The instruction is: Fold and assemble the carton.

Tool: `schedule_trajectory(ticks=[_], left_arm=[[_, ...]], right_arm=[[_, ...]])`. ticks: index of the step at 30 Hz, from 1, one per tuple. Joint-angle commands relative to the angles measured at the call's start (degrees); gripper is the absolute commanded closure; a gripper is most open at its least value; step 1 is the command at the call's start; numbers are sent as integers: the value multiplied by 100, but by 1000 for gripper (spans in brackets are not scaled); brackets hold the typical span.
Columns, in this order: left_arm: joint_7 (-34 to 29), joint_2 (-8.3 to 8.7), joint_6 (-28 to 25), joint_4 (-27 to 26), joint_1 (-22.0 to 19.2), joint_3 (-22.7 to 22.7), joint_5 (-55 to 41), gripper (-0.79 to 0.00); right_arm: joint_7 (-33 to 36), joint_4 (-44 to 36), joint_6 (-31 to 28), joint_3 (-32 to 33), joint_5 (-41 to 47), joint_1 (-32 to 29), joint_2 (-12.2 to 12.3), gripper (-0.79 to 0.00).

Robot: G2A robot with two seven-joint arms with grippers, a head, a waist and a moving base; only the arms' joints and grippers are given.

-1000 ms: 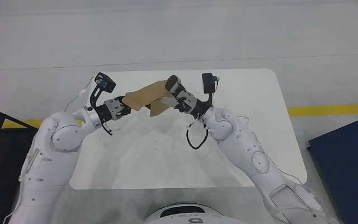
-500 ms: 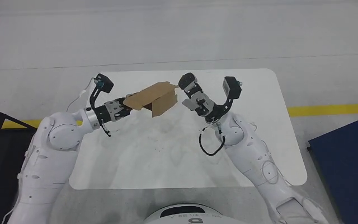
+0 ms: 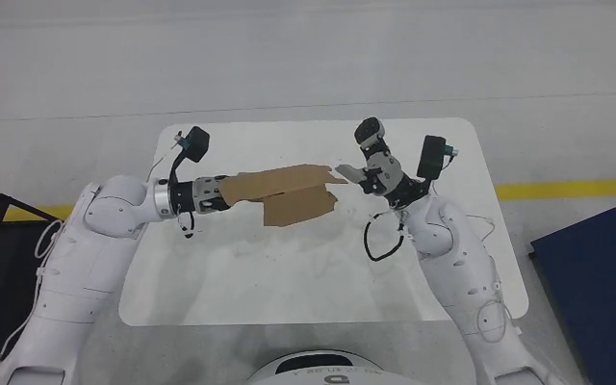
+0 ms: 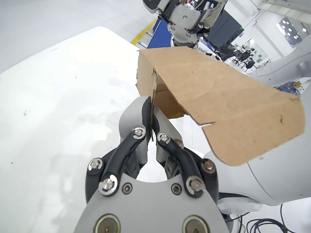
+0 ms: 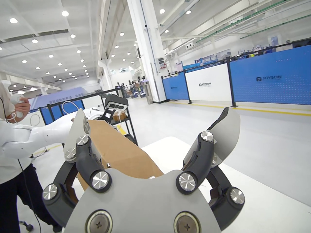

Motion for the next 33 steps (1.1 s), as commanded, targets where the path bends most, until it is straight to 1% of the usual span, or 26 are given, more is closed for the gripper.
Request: schedule_trajectory(ticks=[1,2,4,10,12,17,25,29,33], left_arm=[[95,113,-95,15,-68,121,-73,0],[147,177,-147,8,-108,202,-79,0],[255,306,-255,24,-186,349,-73,0],[650,653,-649,83,-376,781,-56,0],[693,767,-691,118,-466,891,-152,0],[693,951,-691,77,-607,1042,-450,0],[693,1155,-691,-1,-825,1304,-789,0],[693,1207,-691,32,-965,1486,-923,0],[693,1223,-691,81,-1097,1670,-970,0]], right_arm=[[44,-116,219,115,-342,-90,23,-785],[68,-171,315,148,-487,-142,32,-785],[53,-187,354,165,-480,-201,40,-785],[345,-185,666,178,-656,-224,63,-785],[500,-201,600,144,-625,-259,75,-785],[691,-298,526,130,-659,-388,107,-785],[810,-423,528,160,-743,-513,154,-785],[832,-573,496,63,-827,-585,166,-785],[857,-601,490,-68,-874,-558,166,-785]])
